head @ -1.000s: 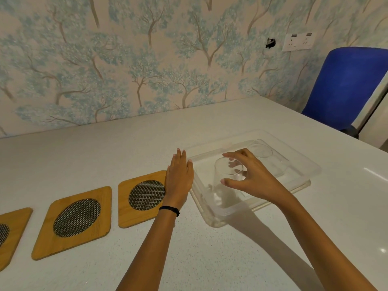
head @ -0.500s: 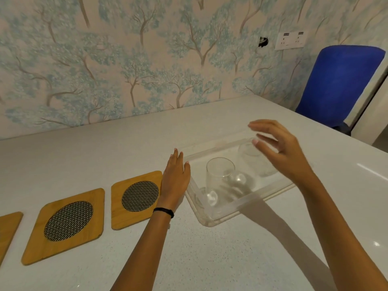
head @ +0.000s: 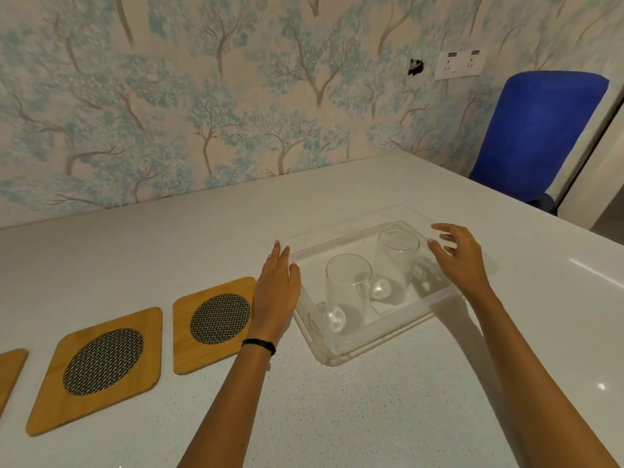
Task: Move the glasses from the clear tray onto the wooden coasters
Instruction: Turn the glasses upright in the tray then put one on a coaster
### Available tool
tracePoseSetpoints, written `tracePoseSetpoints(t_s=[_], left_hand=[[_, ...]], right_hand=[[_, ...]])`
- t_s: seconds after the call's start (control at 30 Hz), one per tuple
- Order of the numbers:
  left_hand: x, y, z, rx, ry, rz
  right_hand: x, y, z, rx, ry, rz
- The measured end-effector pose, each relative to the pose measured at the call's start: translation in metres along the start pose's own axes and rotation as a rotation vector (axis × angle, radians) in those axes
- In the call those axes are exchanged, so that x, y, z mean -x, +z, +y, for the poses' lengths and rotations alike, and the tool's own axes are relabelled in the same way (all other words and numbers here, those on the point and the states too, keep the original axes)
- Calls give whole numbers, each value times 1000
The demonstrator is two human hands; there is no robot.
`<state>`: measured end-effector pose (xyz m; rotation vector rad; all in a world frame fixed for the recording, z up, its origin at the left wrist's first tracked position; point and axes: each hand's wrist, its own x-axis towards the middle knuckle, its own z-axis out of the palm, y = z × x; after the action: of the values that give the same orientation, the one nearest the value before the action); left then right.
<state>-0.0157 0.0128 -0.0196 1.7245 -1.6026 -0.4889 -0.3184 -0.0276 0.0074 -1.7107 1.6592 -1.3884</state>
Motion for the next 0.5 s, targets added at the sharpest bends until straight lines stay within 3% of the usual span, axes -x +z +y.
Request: tracePoseSetpoints(t_s=[0.3, 0.5], left_hand=[[-1, 0, 1, 6, -3, 7], [-1, 0, 0, -1, -4, 6]], right_hand=[[2, 5, 6, 419, 139, -187], [2, 6, 8, 548, 189, -300]])
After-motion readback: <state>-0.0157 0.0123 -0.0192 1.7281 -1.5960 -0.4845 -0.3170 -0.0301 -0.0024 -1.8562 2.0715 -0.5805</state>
